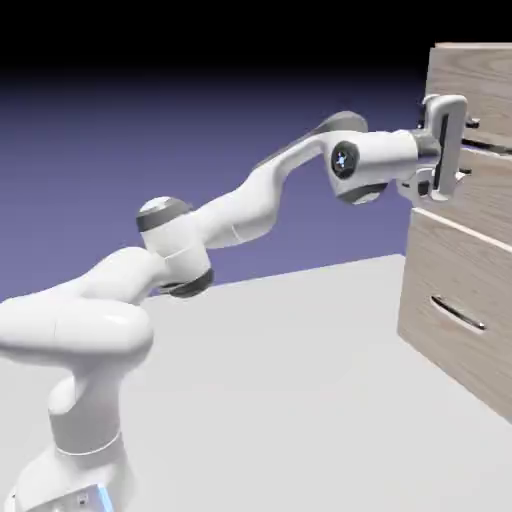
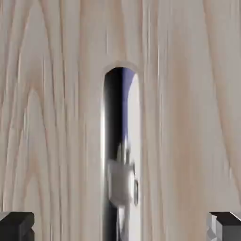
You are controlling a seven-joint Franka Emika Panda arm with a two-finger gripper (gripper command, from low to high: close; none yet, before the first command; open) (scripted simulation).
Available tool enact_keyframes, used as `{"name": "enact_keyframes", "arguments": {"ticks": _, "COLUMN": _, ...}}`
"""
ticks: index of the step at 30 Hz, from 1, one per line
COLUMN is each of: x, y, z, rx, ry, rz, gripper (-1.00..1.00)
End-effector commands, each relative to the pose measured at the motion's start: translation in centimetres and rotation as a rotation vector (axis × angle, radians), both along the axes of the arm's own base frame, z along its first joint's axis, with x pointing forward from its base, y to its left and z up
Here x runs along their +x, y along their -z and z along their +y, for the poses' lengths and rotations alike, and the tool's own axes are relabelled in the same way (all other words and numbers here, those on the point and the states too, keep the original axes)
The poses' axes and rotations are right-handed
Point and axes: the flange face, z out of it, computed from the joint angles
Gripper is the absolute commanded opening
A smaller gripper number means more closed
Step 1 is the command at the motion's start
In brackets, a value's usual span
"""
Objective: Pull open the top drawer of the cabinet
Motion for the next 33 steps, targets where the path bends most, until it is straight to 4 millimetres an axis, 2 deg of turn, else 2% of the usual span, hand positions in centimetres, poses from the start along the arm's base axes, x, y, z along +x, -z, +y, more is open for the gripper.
{"name": "enact_keyframes", "arguments": {"ticks": 1, "x": 0.7, "y": 0.0, "z": 0.0, "rx": 0.0, "ry": 0.0, "rz": 0.0, "gripper": 0.0}}
{"name": "enact_keyframes", "arguments": {"ticks": 2, "x": 1.0, "y": 0.0, "z": 0.0, "rx": 0.001, "ry": 0.0, "rz": 0.0, "gripper": 0.0}}
{"name": "enact_keyframes", "arguments": {"ticks": 3, "x": 1.0, "y": 0.0, "z": 0.0, "rx": 0.001, "ry": 0.0, "rz": 0.0, "gripper": -1.0}}
{"name": "enact_keyframes", "arguments": {"ticks": 4, "x": 1.0, "y": 0.0, "z": 0.0, "rx": 0.001, "ry": 0.0, "rz": 0.0, "gripper": -1.0}}
{"name": "enact_keyframes", "arguments": {"ticks": 8, "x": -2.0, "y": 0.0, "z": 0.0, "rx": 0.001, "ry": 0.0, "rz": 0.0, "gripper": -1.0}}
{"name": "enact_keyframes", "arguments": {"ticks": 17, "x": -10.1, "y": 0.0, "z": 0.0, "rx": 0.001, "ry": 0.0, "rz": 0.0, "gripper": -1.0}}
{"name": "enact_keyframes", "arguments": {"ticks": 25, "x": -18.7, "y": 0.0, "z": -0.1, "rx": 0.001, "ry": 0.0, "rz": 0.0, "gripper": -1.0}}
{"name": "enact_keyframes", "arguments": {"ticks": 33, "x": -28.7, "y": 0.0, "z": -0.1, "rx": 0.001, "ry": 0.0, "rz": 0.0, "gripper": -1.0}}
